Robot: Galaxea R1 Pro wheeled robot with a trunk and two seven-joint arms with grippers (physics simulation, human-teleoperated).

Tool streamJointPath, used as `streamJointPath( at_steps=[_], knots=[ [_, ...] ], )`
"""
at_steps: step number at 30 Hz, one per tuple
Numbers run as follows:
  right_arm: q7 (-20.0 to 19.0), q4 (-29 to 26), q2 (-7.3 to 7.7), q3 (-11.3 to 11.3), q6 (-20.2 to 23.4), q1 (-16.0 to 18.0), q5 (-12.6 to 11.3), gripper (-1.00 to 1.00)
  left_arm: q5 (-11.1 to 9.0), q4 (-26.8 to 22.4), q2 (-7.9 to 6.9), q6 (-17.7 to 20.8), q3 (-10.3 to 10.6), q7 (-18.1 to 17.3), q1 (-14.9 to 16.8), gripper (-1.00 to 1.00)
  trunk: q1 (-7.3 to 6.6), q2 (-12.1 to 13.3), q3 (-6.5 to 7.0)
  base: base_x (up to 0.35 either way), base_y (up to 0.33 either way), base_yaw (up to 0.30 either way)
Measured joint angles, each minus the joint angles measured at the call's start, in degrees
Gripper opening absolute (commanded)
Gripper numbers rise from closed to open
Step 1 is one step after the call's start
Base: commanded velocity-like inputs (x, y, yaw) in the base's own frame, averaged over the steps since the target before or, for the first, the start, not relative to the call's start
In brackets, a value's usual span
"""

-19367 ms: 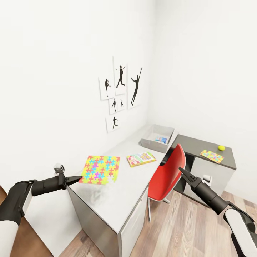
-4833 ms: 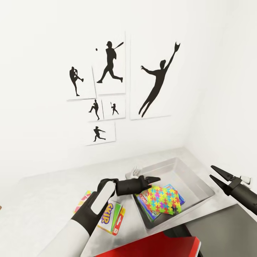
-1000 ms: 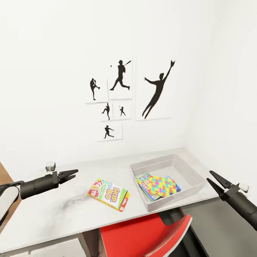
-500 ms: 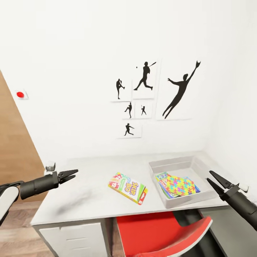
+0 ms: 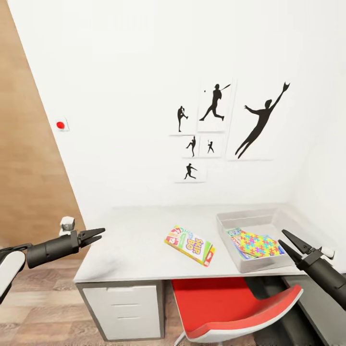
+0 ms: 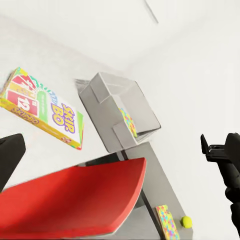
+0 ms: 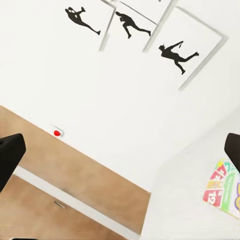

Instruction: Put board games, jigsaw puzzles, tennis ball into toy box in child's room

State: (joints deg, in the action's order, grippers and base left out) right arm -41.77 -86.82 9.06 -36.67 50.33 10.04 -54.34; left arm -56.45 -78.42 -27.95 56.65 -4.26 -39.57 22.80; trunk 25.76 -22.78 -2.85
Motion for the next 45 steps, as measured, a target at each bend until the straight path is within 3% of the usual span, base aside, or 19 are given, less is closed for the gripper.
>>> streamJointPath(
  at_steps=[16, 18, 21, 23, 25, 29, 31, 32, 33, 36, 40, 43, 45],
  knots=[
    [0.61, -0.45, -0.08, 0.62, -0.08, 0.00, 0.47, 1.00, -0.09, 0.01, 0.00, -0.03, -0.35, -0.01, 0.00, 1.00, -0.02, -0.01, 0.00, -0.015, 0.153, 0.000],
    [1.39, -0.65, -0.09, 2.51, -0.19, 0.00, 1.05, 1.00, -0.09, 0.02, -0.02, -0.03, -0.43, -0.01, 0.00, 1.00, -0.02, -0.01, 0.00, 0.080, 0.011, 0.000],
    [4.87, -0.73, -0.10, 7.71, -0.30, 0.06, 2.44, 1.00, -0.10, 0.02, -0.05, -0.03, -1.12, -0.01, 0.00, 1.00, -0.02, -0.01, 0.00, 0.078, 0.004, 0.000],
    [11.34, -1.06, 0.26, 11.77, 0.14, 1.18, 3.25, 1.00, -0.04, 0.03, -0.04, -0.03, -1.54, -0.01, 0.00, 1.00, -0.02, 0.00, 0.00, 0.076, 0.002, 0.000],
    [15.83, -1.40, 0.34, 13.29, 0.76, 3.68, 3.12, 1.00, -0.03, 0.04, -0.03, -0.03, -1.65, -0.01, 0.00, 1.00, -0.02, 0.00, 0.00, 0.075, 0.001, 0.000],
    [30.70, -1.29, -0.12, 18.04, 6.72, 15.65, 2.47, 1.00, 0.00, 0.05, 0.00, -0.03, -1.79, -0.01, 0.00, 1.00, -0.02, 0.00, 0.01, 0.074, 0.000, 0.000],
    [40.45, 0.63, -1.17, 22.09, 7.96, 22.84, 2.79, 1.00, 0.01, 0.07, -0.01, -0.03, -1.81, 0.01, 0.01, 1.00, -0.01, 0.01, 0.01, 0.074, 0.000, 0.000],
    [45.37, 2.93, -1.92, 24.28, 8.23, 26.44, 3.37, 1.00, -0.03, 0.06, -0.01, -0.03, -1.85, 0.03, 0.01, 1.00, -0.01, 0.01, 0.01, 0.073, 0.000, 0.000],
    [47.67, 4.27, -2.26, 25.28, 8.36, 28.17, 3.73, 1.00, -0.05, 0.06, -0.02, -0.03, -1.87, 0.03, 0.00, 1.00, -0.02, 0.00, 0.00, 0.073, 0.000, 0.000],
    [60.30, 14.41, -4.62, 29.39, 8.64, 36.28, 3.75, 1.00, -0.06, 0.21, -0.06, -0.03, -1.93, 0.01, 0.00, 1.00, -0.02, 0.01, 0.00, 0.070, 0.000, 0.000],
    [71.35, 23.32, -8.15, 32.35, 8.80, 41.22, 4.23, 1.00, 0.11, 1.22, -0.49, -0.03, -2.10, 0.00, 0.00, 1.00, -0.02, 0.00, 0.00, 0.072, 0.052, 0.000],
    [77.64, 25.63, -9.53, 33.90, 8.91, 42.24, 4.42, 1.00, 0.11, 1.73, -1.16, -0.03, -2.24, 0.02, 0.00, 1.00, -0.03, 0.00, 0.00, 0.099, 0.193, 0.000],
    [79.71, 26.60, -9.72, 34.30, 8.94, 42.47, 4.23, 1.00, 0.05, 1.87, -1.36, -0.02, -2.31, 0.01, 0.00, 1.00, -0.03, 0.00, 0.00, 0.114, 0.209, 0.000]
  ],
)
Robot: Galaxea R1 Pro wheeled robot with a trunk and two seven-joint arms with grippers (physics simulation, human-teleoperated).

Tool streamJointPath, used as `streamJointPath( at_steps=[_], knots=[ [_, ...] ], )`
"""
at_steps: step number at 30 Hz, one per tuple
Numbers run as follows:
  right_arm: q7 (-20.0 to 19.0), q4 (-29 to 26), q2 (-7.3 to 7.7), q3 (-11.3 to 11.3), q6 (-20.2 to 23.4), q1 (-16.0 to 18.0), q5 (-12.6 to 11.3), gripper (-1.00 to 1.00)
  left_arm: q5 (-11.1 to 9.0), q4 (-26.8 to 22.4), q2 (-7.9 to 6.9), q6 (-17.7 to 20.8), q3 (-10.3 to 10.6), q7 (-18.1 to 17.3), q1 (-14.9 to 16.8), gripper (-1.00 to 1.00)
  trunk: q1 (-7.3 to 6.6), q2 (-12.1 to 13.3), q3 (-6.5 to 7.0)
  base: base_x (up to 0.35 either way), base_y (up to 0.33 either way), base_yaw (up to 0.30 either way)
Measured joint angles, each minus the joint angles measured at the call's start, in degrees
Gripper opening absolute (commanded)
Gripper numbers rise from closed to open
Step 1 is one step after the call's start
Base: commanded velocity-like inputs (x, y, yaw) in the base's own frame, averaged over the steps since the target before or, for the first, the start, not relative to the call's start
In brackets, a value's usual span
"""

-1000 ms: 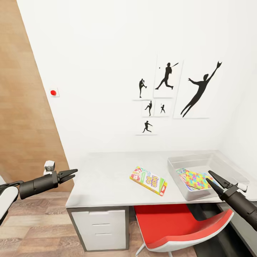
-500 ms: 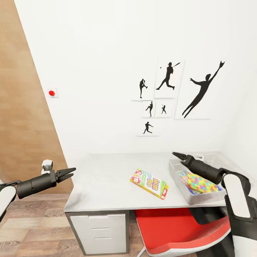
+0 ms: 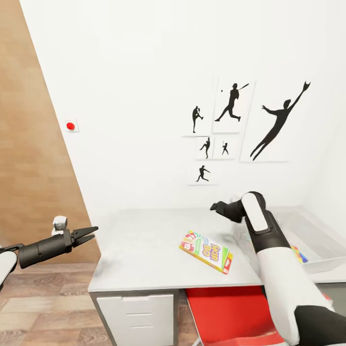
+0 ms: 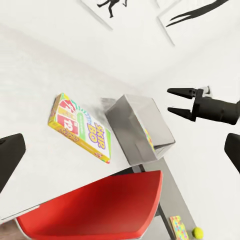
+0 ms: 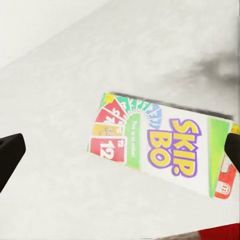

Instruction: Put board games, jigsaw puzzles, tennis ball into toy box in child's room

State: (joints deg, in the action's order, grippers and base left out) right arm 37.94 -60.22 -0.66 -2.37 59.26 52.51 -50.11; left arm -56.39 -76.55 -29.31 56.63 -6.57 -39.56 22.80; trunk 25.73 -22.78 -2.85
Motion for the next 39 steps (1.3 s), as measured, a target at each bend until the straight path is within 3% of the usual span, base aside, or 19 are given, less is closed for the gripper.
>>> streamJointPath(
  at_steps=[13, 39],
  knots=[
    [2.12, 0.74, -0.33, 0.73, -0.46, 0.16, 0.06, 1.00, -0.10, 0.41, -0.85, 0.00, -0.47, 0.01, 0.00, 1.00, 0.01, 0.00, -0.10, 0.032, 0.105, 0.000],
    [2.24, 1.73, 0.42, 0.17, -0.89, 0.24, 0.52, 1.00, 0.03, 1.14, -1.15, -0.01, -1.03, 0.06, 0.00, 1.00, 0.02, 0.00, -2.40, 0.011, 0.033, 0.000]
  ],
)
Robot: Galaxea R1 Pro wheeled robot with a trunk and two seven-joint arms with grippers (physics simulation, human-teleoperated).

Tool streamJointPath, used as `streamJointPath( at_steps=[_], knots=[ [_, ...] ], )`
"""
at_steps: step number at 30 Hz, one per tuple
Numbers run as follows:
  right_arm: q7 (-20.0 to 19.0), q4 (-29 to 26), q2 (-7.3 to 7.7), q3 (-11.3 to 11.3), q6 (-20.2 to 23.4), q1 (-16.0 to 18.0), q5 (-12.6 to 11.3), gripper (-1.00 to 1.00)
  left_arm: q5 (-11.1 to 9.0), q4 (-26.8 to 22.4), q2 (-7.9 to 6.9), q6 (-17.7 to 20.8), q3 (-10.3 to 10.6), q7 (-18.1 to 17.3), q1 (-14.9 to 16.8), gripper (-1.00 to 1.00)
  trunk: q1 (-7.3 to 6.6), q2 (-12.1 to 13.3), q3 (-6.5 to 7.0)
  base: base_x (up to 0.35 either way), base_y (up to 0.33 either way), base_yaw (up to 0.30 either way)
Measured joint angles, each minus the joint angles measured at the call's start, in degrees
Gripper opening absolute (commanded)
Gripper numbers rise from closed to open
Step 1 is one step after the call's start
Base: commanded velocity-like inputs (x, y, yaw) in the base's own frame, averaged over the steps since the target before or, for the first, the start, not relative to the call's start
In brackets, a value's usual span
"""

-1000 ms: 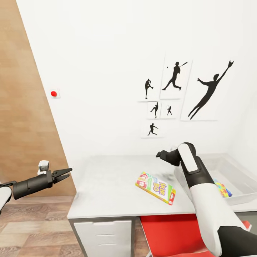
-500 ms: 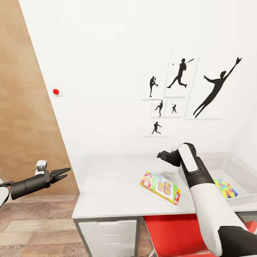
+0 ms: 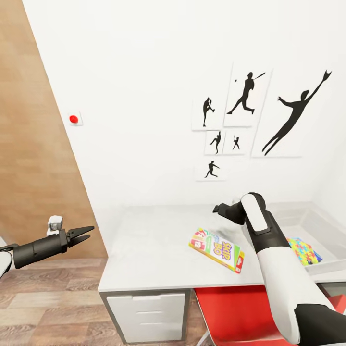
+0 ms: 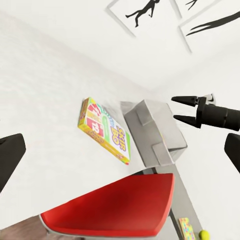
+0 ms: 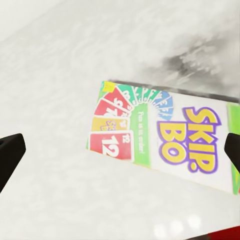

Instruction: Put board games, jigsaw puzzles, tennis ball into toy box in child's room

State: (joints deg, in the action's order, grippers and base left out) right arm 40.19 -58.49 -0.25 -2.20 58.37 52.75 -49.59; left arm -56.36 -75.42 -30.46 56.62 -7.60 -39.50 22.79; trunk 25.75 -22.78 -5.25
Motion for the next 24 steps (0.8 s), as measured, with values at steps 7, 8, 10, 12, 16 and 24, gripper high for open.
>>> streamJointPath(
  at_steps=[7, 8, 10, 12, 16, 24],
  knots=[
    [0.01, 1.05, 0.08, 0.18, -1.74, -0.01, 0.01, 1.00, 0.00, 0.02, -0.03, 0.00, -0.14, -0.05, 0.00, 1.00, 0.00, 0.00, -0.64, 0.000, 0.000, 0.000],
    [0.01, 1.23, 0.08, 0.21, -1.88, 0.00, 0.01, 1.00, 0.00, 0.03, -0.03, 0.00, -0.30, -0.05, 0.00, 1.00, 0.00, 0.00, -0.74, 0.000, 0.000, 0.000],
    [0.01, 1.95, 0.08, 0.28, -2.18, -0.03, 0.08, 1.00, 0.01, 0.06, -0.04, 0.00, -1.26, -0.06, 0.00, 1.00, 0.00, 0.00, -0.92, 0.000, 0.000, 0.000],
    [0.00, 2.22, 0.09, 0.30, -2.29, -0.03, 0.12, 1.00, 0.04, 0.07, -0.04, 0.00, -1.66, -0.07, 0.00, 1.00, 0.00, 0.00, -1.11, 0.000, 0.000, 0.000],
    [0.01, 2.74, 0.10, 0.30, -2.48, -0.02, 0.17, 1.00, 0.03, 0.13, -0.15, 0.03, -2.19, -0.12, -0.05, 1.00, 0.00, 0.00, -1.47, 0.000, 0.000, 0.000],
    [-0.06, 2.97, 0.24, 0.36, -3.19, -0.07, 0.18, 1.00, 0.06, 0.12, -2.22, 0.28, -2.41, -21.10, -1.90, 1.00, 0.00, -0.01, -2.21, 0.000, 0.000, 0.000]
  ],
)
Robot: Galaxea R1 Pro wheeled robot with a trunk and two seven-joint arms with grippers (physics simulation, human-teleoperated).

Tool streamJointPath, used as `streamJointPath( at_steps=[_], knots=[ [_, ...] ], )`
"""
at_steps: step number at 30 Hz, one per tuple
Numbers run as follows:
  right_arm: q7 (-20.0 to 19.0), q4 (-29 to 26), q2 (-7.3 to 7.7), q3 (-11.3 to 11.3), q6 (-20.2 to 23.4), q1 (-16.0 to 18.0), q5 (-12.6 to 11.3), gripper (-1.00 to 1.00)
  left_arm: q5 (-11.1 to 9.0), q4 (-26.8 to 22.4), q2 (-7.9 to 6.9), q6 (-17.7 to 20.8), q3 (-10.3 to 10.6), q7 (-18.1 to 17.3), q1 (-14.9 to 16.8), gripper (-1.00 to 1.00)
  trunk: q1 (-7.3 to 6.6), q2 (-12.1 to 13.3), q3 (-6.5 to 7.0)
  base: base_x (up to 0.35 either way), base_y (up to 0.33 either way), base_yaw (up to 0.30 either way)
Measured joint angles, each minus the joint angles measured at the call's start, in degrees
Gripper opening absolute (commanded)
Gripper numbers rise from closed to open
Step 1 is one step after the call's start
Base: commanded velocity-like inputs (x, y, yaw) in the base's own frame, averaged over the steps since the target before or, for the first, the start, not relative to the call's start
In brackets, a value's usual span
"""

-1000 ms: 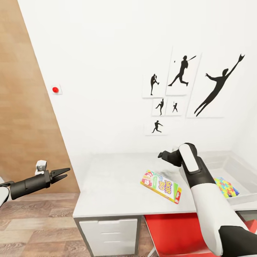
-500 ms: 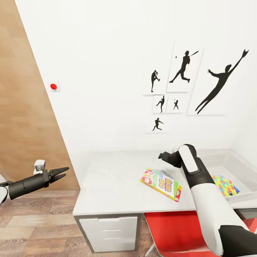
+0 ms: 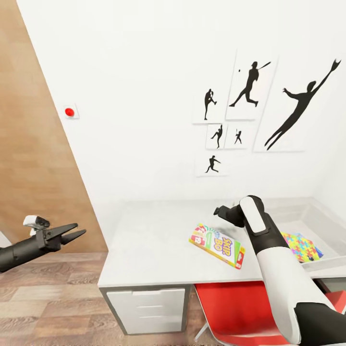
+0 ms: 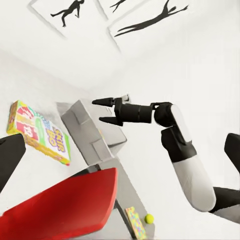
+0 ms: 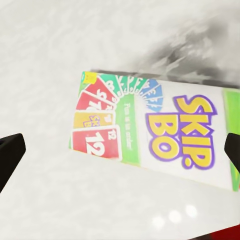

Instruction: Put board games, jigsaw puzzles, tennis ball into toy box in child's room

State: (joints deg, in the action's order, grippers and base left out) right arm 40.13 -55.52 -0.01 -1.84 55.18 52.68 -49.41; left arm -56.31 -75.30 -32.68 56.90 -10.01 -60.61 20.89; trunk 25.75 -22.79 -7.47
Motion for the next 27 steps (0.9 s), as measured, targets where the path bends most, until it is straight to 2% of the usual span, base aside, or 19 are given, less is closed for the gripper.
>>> streamJointPath(
  at_steps=[1, 2, 4, 6, 8, 15, 27],
  knots=[
    [0.00, -0.01, 0.00, 0.00, 0.00, 0.00, 0.02, 1.00, 0.35, 0.02, -0.07, -0.12, -0.01, -2.52, -0.11, 1.00, 0.00, 0.00, -0.09, 0.000, 0.000, 0.000],
    [0.00, -0.03, 0.03, 0.00, -0.01, 0.00, 0.02, 1.00, 1.16, 0.03, -0.14, -0.28, -0.02, -6.63, -0.31, 1.00, 0.00, 0.00, -0.18, 0.000, 0.000, 0.000],
    [-0.01, -0.04, 0.02, 0.01, -0.01, 0.00, 0.01, 1.00, 2.50, 0.05, -0.18, -0.44, -0.02, -9.64, -0.46, 1.00, 0.00, 0.00, -0.37, 0.000, 0.000, 0.000],
    [-0.01, -0.05, 0.06, 0.00, -0.01, -0.01, 0.01, 1.00, 5.77, 0.06, -0.21, -0.61, -0.07, -12.85, -0.62, 1.00, 0.00, 0.00, -0.55, 0.000, 0.000, 0.000],
    [-0.01, -0.06, 0.08, 0.01, -0.01, -0.01, 0.00, 1.00, 7.45, 0.07, -0.23, -0.66, -0.11, -14.02, -0.67, 1.00, 0.00, 0.00, -0.74, 0.000, 0.000, 0.000],
    [-0.02, -0.06, 0.08, 0.01, -0.10, -0.01, 0.01, 1.00, 9.47, 0.05, -0.26, -0.70, -1.15, -15.11, -0.72, 1.00, 0.00, 0.00, -1.38, 0.001, 0.142, 0.000],
    [-0.01, -0.11, 0.09, -0.10, -0.10, -0.01, 0.02, 1.00, 9.73, 0.15, -0.26, -0.72, -1.69, -15.20, -0.72, 1.00, -0.01, -0.01, -2.49, 0.082, 0.085, 0.000]
  ],
)
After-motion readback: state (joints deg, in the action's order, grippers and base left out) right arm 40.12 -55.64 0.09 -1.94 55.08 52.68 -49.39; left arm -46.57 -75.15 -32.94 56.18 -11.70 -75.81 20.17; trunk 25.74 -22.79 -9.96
